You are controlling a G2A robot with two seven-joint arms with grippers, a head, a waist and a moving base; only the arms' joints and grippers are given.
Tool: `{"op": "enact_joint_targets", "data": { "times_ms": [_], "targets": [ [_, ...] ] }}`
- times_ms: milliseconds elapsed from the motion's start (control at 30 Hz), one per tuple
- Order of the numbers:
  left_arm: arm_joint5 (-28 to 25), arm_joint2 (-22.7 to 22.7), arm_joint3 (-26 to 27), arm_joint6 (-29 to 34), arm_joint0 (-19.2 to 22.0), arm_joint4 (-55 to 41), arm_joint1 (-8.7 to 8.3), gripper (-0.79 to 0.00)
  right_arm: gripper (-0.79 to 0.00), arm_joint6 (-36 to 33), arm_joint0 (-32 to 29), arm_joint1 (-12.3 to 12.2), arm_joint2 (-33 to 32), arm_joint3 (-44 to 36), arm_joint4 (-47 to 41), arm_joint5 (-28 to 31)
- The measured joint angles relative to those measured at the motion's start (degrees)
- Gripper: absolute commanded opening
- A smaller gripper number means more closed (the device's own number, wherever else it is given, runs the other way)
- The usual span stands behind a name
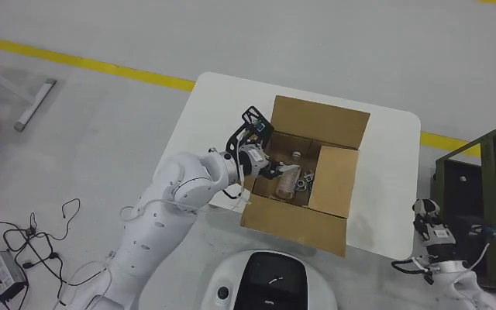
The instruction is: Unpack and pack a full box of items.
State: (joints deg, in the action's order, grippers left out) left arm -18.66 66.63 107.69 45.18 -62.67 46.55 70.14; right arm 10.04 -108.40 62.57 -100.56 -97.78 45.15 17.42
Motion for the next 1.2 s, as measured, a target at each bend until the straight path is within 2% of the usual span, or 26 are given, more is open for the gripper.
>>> {"op": "enact_joint_targets", "data": {
  "times_ms": [433, 567, 767, 1000, 1200],
  "targets": [
    [0.05, 0.07, 0.02, -0.02, -0.04, 0.05, -0.01, 0.0, -0.785, -0.41, -0.1, 0.19, 0.52, -0.38, 0.09, -1.14],
    [0.05, 0.07, 0.02, -0.02, -0.04, 0.05, -0.01, 0.0, -0.785, -1.8, 1.87, 0.5, 2.55, 0.94, -0.68, -1.28],
    [0.05, 0.06, 0.02, -0.02, -0.04, 0.05, -0.01, 0.0, -0.785, -0.71, 6.43, 1.47, 9.55, 6.6, 1.01, -1.86],
    [0.05, 0.06, 0.02, -0.02, -0.04, 0.05, -0.01, 0.0, -0.785, 2.33, 14.91, 3.34, 19.18, 16.82, 2.1, -2.98],
    [0.05, 0.07, 0.02, -0.02, -0.04, 0.05, -0.01, 0.0, -0.785, 2.65, 19.54, 4.46, 25.05, 19.8, 5.17, -2.14]
  ]
}}
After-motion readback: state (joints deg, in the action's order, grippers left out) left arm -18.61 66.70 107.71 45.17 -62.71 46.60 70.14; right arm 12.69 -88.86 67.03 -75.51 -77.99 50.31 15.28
